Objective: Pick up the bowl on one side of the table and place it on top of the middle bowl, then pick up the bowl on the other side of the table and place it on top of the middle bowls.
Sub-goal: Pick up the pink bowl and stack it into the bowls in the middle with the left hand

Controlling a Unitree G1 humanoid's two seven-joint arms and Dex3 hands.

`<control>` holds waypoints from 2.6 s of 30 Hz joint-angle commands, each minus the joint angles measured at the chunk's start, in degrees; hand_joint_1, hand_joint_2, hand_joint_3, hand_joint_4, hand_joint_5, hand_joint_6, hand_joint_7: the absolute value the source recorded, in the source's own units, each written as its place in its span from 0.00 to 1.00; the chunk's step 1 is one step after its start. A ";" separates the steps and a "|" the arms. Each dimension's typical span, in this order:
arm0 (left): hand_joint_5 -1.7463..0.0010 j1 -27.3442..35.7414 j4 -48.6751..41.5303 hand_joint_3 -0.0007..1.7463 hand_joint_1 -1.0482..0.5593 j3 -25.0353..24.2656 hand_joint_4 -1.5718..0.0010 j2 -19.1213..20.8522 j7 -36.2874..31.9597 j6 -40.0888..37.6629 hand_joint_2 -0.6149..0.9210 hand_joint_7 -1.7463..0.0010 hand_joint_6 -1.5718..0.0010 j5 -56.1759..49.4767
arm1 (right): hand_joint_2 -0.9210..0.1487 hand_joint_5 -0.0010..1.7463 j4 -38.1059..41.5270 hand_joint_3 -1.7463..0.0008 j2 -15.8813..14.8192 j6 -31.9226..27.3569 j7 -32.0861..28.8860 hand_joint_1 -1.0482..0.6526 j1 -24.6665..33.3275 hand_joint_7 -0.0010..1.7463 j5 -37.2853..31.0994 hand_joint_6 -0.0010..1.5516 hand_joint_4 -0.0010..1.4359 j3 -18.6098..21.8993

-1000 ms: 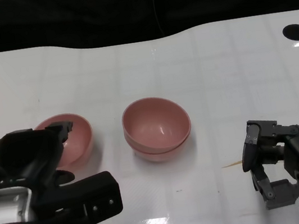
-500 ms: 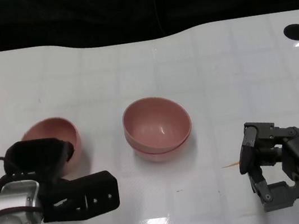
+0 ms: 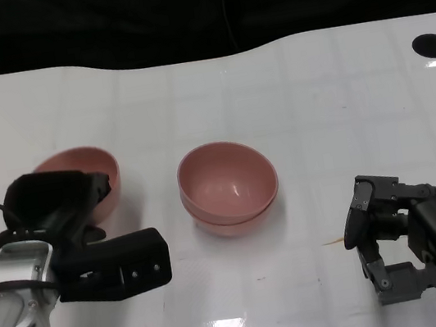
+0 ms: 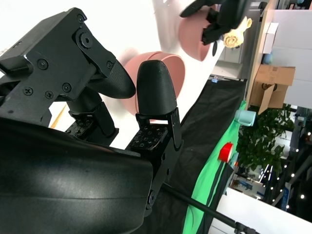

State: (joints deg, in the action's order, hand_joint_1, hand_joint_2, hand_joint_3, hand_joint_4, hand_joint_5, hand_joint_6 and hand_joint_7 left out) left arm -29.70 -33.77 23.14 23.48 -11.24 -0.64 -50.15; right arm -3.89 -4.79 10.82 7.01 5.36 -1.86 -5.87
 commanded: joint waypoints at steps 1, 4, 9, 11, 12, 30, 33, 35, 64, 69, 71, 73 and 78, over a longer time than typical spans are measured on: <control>0.00 0.14 4.38 0.01 0.52 -1.41 0.48 1.54 -2.57 0.76 0.98 0.03 0.63 0.74 | 0.56 1.00 -0.29 0.12 -0.26 -0.01 -0.76 0.57 0.41 0.86 -1.14 0.53 0.65 0.34; 0.00 0.67 9.17 0.03 0.53 -1.46 0.49 1.40 -3.25 1.83 1.00 0.00 0.63 0.86 | 0.56 1.00 -0.26 0.12 -0.25 -0.10 -0.46 0.57 0.43 0.86 -0.91 0.53 0.64 0.44; 0.00 0.69 14.46 0.06 0.53 -1.23 0.47 0.90 -4.44 4.84 1.00 0.03 0.62 0.81 | 0.56 1.00 -0.55 0.12 -0.57 -0.37 -0.03 0.56 0.63 0.86 -0.76 0.53 0.64 0.53; 0.00 0.40 14.99 0.10 0.52 -1.31 0.45 0.58 -4.60 5.83 0.99 0.12 0.56 1.00 | 0.56 1.00 -0.74 0.12 -0.56 -0.63 0.18 0.57 0.68 0.86 -0.49 0.53 0.64 0.58; 0.00 0.34 15.09 0.11 0.52 -1.38 0.44 0.49 -4.61 6.10 0.99 0.12 0.55 1.03 | 0.56 1.00 -0.78 0.12 -0.55 -0.70 0.24 0.57 0.69 0.86 -0.42 0.53 0.64 0.60; 0.00 -4.76 12.48 0.29 0.51 3.10 0.46 -3.30 3.07 15.30 0.80 0.08 0.56 2.52 | 0.55 1.00 -1.03 0.13 -0.64 -0.09 1.40 0.57 1.74 0.85 -0.03 0.54 0.62 0.39; 0.00 -6.43 10.71 0.24 0.50 4.51 0.47 -3.31 4.39 16.00 0.85 0.17 0.53 1.71 | 0.55 1.00 -1.09 0.13 -0.48 -0.20 1.38 0.57 1.82 0.85 0.06 0.54 0.62 0.28; 0.00 -7.60 9.18 0.21 0.49 5.41 0.47 -3.26 5.06 16.93 0.88 0.27 0.49 1.31 | 0.55 1.00 -1.02 0.13 -0.33 -0.25 1.53 0.57 1.83 0.85 0.47 0.54 0.62 0.24; 0.98 -7.37 4.26 0.13 0.26 10.77 0.90 -4.58 14.34 15.19 1.00 1.00 0.86 -0.02 | 0.54 1.00 -2.09 0.13 -0.05 -1.71 2.22 0.58 2.27 0.85 1.84 0.54 0.63 0.23; 1.00 -6.39 4.94 0.15 0.20 10.29 0.94 -4.16 13.60 15.29 1.00 1.00 0.91 0.40 | 0.54 1.00 -2.20 0.13 -0.10 -1.83 2.21 0.58 2.31 0.85 1.64 0.54 0.63 0.06; 1.00 -6.03 5.40 0.15 0.20 10.20 0.95 -3.93 14.01 14.90 1.00 1.00 0.92 0.39 | 0.54 1.00 -2.10 0.13 -0.20 -1.61 2.13 0.58 2.27 0.85 1.34 0.54 0.63 0.03; 1.00 -5.53 6.04 0.15 0.19 10.14 0.96 -3.54 14.41 14.58 1.00 1.00 0.92 0.46 | 0.54 1.00 -2.15 0.13 -0.17 -1.68 2.14 0.58 2.30 0.85 1.42 0.54 0.63 0.05; 1.00 -3.49 8.72 0.16 0.18 9.51 0.98 -2.49 13.86 13.68 1.00 1.00 0.93 0.57 | 0.55 1.00 -1.80 0.13 -0.12 -0.92 2.31 0.58 2.28 0.85 1.66 0.54 0.63 0.07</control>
State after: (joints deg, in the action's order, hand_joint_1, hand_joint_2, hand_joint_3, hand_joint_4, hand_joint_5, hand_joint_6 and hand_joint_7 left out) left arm -34.39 -26.29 33.52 19.65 2.60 13.51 -49.64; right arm -5.45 -4.77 9.31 9.18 7.37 -0.66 -6.24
